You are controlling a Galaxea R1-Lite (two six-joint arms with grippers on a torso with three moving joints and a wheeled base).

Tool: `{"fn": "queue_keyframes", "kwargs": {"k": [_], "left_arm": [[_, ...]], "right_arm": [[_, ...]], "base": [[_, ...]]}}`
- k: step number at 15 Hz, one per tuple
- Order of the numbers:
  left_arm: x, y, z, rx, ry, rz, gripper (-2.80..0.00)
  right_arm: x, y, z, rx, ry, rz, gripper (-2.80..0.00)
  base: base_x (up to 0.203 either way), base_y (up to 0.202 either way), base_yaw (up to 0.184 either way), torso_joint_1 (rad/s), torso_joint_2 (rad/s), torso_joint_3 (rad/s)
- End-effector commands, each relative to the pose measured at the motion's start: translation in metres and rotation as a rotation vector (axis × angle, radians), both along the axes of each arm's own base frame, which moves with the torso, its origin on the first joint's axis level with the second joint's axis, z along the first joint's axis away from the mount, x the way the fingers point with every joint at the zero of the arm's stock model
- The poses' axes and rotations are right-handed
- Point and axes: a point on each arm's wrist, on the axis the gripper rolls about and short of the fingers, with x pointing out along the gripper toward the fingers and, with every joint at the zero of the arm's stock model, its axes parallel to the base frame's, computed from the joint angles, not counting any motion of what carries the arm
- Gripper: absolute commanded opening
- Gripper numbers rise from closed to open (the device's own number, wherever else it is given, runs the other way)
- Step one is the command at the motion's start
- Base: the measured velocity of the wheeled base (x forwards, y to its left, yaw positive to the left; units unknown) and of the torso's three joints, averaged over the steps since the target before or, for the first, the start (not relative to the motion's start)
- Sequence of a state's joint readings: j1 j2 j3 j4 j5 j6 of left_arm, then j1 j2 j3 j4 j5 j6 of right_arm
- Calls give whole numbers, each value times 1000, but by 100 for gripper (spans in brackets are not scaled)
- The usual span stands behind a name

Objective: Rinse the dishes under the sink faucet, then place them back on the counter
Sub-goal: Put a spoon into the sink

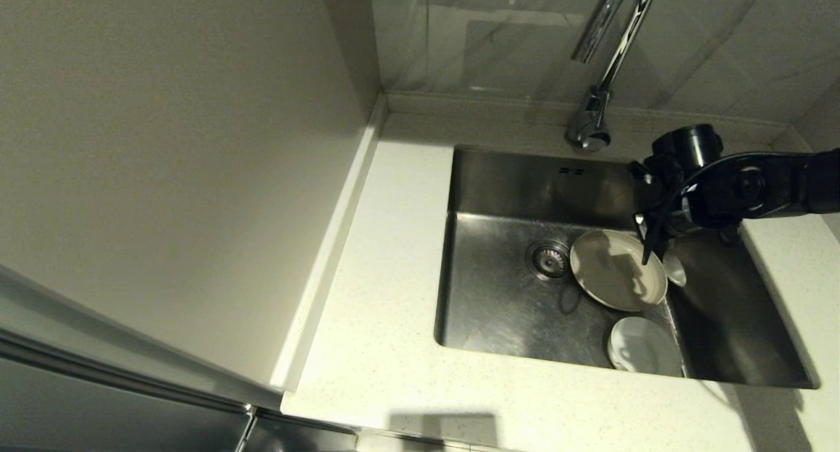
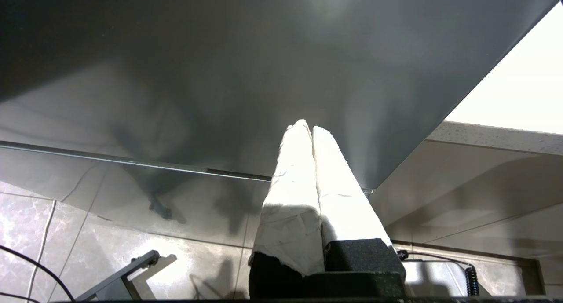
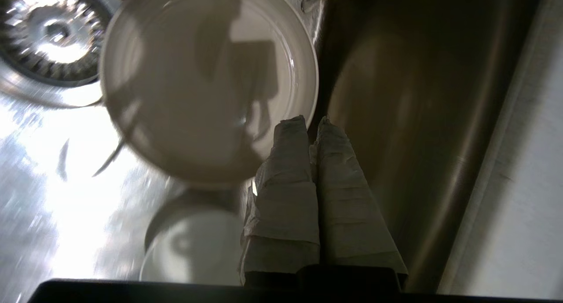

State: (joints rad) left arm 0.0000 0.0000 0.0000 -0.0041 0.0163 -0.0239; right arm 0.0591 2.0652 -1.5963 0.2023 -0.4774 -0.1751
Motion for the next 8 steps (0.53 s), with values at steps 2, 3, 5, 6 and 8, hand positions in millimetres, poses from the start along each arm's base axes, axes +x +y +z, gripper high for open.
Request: {"fn": "queue_keyframes", "kwargs": {"k": [2, 3, 5, 6, 8], "left_arm": [[0, 0, 0, -1, -4, 1, -280], [0, 0, 0, -1, -4, 1, -280], [0, 0, 0, -1, -4, 1, -280], [0, 0, 0, -1, -4, 1, -280], [0, 0, 0, -1, -4, 1, -280]], "right_arm": [[32, 1, -54, -40, -10, -14, -280], [42, 2, -63, -59, -42, -7, -280], [61, 3, -84, -105, -107, 1, -280], [70, 3, -93, -137, -144, 8, -280], [86, 4, -105, -184, -195, 22, -280]], "base": [[0, 0, 0, 0, 0, 0], [0, 0, 0, 0, 0, 0], [0, 0, 0, 0, 0, 0], [0, 0, 0, 0, 0, 0], [0, 0, 0, 0, 0, 0]]}}
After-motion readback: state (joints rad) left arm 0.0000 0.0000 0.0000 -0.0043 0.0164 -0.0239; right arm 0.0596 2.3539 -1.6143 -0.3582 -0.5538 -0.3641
